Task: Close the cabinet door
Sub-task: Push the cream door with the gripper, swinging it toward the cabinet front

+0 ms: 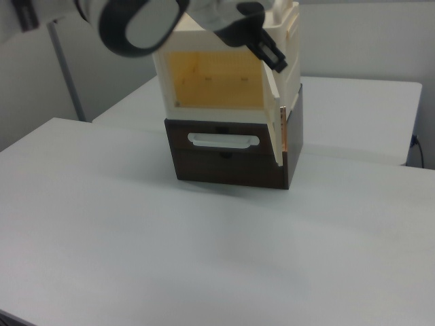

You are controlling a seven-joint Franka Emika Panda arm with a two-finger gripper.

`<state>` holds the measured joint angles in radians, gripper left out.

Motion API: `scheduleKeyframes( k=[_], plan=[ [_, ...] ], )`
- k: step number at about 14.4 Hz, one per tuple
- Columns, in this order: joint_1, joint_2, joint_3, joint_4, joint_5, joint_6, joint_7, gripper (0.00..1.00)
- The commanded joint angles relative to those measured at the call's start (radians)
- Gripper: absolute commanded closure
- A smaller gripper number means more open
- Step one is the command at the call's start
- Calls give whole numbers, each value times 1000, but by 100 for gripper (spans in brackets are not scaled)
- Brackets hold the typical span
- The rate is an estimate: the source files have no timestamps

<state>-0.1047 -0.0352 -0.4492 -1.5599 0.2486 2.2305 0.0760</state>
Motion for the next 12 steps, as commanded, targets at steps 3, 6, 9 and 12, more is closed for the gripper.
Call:
scheduleKeyframes(
  k=[3, 6, 9, 12],
  plan=[
    [-12, 98, -2, -3, 20, 129, 82, 100],
    [-13, 132, 0, -6, 20, 138, 82, 100],
    [-12, 147, 3, -15, 18, 136, 82, 100],
    [-7, 146, 9, -29, 18, 124, 85, 100]
  ],
)
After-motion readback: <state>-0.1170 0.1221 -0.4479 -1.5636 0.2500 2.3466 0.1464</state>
